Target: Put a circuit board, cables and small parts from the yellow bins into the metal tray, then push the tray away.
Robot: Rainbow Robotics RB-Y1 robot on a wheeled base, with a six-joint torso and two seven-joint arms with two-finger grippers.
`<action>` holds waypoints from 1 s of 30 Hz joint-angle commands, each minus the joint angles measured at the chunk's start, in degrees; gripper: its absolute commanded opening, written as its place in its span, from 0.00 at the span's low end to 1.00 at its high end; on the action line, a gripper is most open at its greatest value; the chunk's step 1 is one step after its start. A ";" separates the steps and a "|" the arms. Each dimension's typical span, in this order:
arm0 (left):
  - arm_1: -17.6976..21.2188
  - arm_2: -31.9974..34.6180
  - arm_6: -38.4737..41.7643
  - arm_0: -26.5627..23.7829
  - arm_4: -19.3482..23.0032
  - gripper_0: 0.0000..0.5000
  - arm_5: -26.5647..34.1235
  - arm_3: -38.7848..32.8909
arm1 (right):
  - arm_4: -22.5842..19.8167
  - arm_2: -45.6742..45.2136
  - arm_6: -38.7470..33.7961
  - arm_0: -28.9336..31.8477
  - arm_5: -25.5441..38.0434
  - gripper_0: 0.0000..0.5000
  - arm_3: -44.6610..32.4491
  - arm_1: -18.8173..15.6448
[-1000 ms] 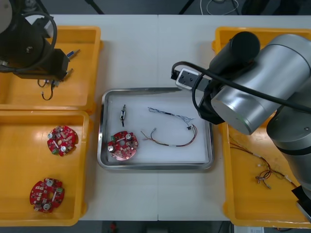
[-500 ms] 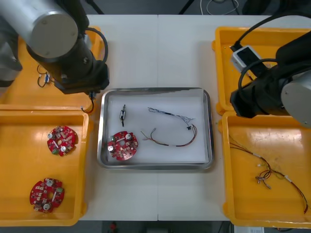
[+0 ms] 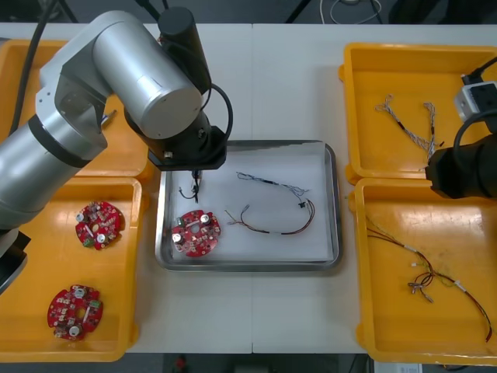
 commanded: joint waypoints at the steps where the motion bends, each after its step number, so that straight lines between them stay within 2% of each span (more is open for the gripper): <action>1: -2.61 -3.64 4.48 -3.15 -2.83 0.00 -5.04 2.77 | -3.00 -8.09 -3.01 5.50 0.17 1.00 -2.71 -0.95; 6: -3.05 -7.50 5.62 -3.15 -4.76 0.00 -10.57 6.72 | -7.83 -15.12 -3.62 9.63 0.17 1.00 -3.59 -0.07; 9: -3.22 -9.00 6.06 -3.15 -5.29 0.00 -12.68 8.74 | -8.80 -16.97 -4.24 11.21 0.17 1.00 -3.50 0.19; 13: -3.22 -10.05 6.59 -3.15 -5.64 0.00 -14.09 9.97 | -8.71 -17.67 -6.35 12.45 0.17 1.00 -2.98 1.60; 19: -3.31 -10.58 7.55 -3.15 -5.64 0.00 -14.70 10.68 | -6.60 -17.76 -7.84 13.76 0.17 1.00 -2.89 5.90; 24: -3.31 -10.58 8.17 -3.15 -5.64 0.01 -15.06 10.59 | -7.57 -16.88 -7.32 15.96 0.17 1.00 -2.89 6.61; 25: -3.31 -10.58 8.34 -3.15 -5.64 0.22 -15.14 10.59 | -7.66 -16.53 -7.14 16.58 0.17 1.00 -3.15 6.52; 26: -3.31 -10.58 8.43 -3.15 -5.64 0.38 -15.14 10.59 | -7.66 -16.35 -7.05 16.75 0.17 1.00 -3.24 6.34; 27: -3.31 -10.58 8.61 -3.06 -5.73 0.72 -15.23 10.59 | -7.83 -15.83 -6.96 17.19 0.17 1.00 -3.59 5.99; 28: -3.31 -10.58 8.87 -3.15 -5.73 0.91 -15.23 10.59 | -7.92 -15.21 -6.88 17.54 0.17 1.00 -3.77 5.55; 30: -3.31 -10.58 9.22 -3.15 -5.82 1.00 -15.14 10.59 | -8.01 -14.24 -6.79 17.89 0.17 1.00 -3.77 5.29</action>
